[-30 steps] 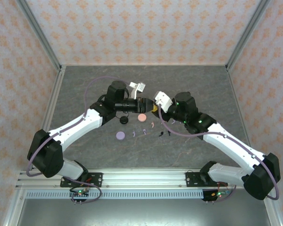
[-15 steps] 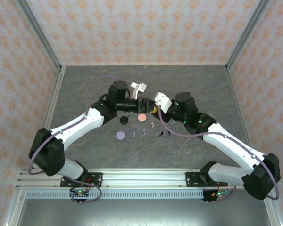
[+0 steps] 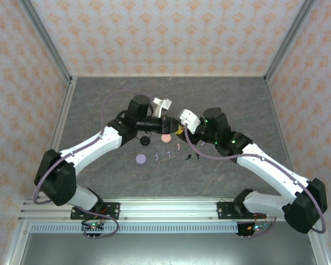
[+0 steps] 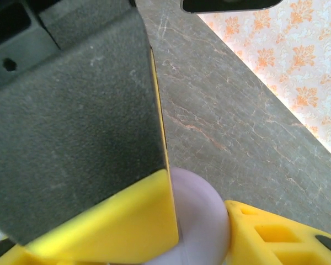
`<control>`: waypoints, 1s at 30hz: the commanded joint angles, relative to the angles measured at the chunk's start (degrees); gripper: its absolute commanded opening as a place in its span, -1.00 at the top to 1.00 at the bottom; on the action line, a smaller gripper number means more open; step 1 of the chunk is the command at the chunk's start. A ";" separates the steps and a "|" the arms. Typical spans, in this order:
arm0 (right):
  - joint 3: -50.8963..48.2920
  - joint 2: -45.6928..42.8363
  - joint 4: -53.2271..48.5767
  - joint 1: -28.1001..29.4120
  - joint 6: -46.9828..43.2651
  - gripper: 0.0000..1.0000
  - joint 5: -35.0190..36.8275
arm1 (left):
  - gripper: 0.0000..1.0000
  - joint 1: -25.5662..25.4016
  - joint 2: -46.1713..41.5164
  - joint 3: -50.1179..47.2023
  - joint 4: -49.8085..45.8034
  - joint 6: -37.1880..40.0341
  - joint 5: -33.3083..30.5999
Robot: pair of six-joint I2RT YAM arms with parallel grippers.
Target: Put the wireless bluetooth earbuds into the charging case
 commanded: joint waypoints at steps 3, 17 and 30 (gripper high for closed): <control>2.40 0.72 -1.52 0.44 1.37 -0.12 -1.41 | 0.65 -0.95 -2.26 1.14 0.60 2.63 0.00; -3.68 -5.33 -0.01 -5.97 12.80 -0.88 -6.00 | 1.00 -0.87 -10.51 -8.75 10.81 13.92 -16.76; -14.96 -12.48 14.26 -7.96 24.25 -0.85 -10.78 | 1.00 -0.90 -17.70 -19.45 25.63 26.92 -22.58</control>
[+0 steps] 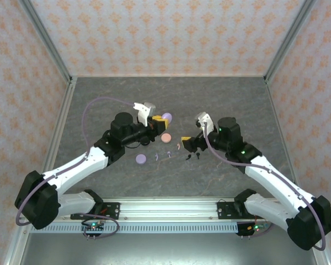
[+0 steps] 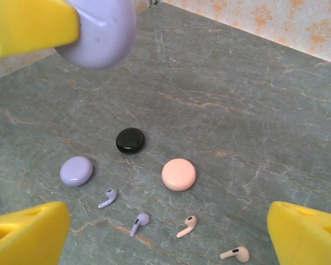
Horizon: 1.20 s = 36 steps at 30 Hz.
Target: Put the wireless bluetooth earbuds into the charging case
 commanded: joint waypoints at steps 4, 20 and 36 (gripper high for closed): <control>-1.80 -4.38 8.31 -0.97 3.17 -0.86 -4.22 | 1.00 -0.41 -4.12 0.90 -0.35 13.92 4.29; 18.12 4.76 -20.76 -1.48 -24.67 -0.81 -17.08 | 1.00 -0.38 -12.06 2.18 -15.91 35.51 8.50; 24.85 11.92 -17.08 -1.26 -27.01 -0.41 -28.79 | 1.00 -0.36 -11.89 4.06 -20.08 38.72 11.74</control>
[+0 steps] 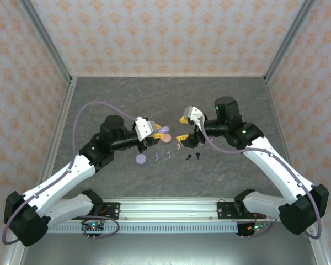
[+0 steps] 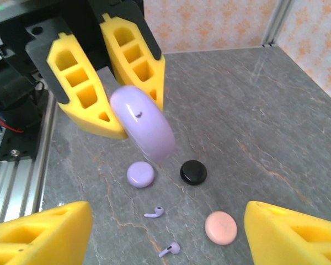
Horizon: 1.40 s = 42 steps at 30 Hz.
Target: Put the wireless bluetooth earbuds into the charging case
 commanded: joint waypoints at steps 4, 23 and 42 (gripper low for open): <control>3.46 3.18 2.34 1.32 -1.35 -0.34 -5.73 | 1.00 -0.39 -0.88 1.82 -0.66 1.38 2.30; 8.13 9.75 -0.35 5.17 -3.22 0.30 -6.18 | 1.00 -0.42 -0.08 1.83 -0.60 0.95 4.30; 8.51 9.16 -3.06 5.15 -4.73 0.63 -5.26 | 0.27 -0.43 0.99 1.53 -1.94 1.01 2.85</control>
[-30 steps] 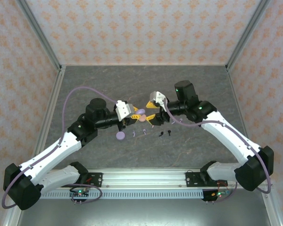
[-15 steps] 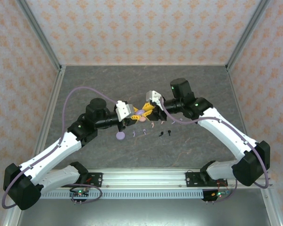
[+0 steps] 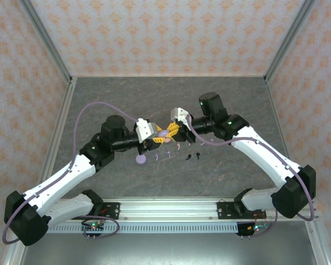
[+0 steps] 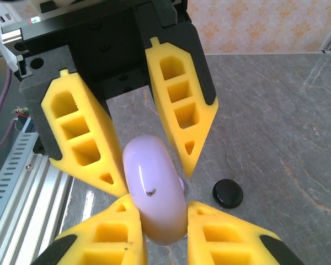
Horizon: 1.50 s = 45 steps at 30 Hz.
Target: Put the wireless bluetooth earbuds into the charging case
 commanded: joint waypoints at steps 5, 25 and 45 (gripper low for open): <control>2.14 -0.23 -0.76 0.25 -0.91 0.63 -1.04 | 0.26 -0.43 1.34 2.01 -0.25 0.94 0.64; -1.39 -2.75 3.38 -0.20 6.14 -0.02 5.65 | 0.84 -0.43 2.92 2.00 0.99 -3.12 0.54; -9.56 -7.23 17.25 -1.19 15.99 -0.56 13.44 | 1.00 -0.52 7.63 1.77 3.89 -7.60 4.29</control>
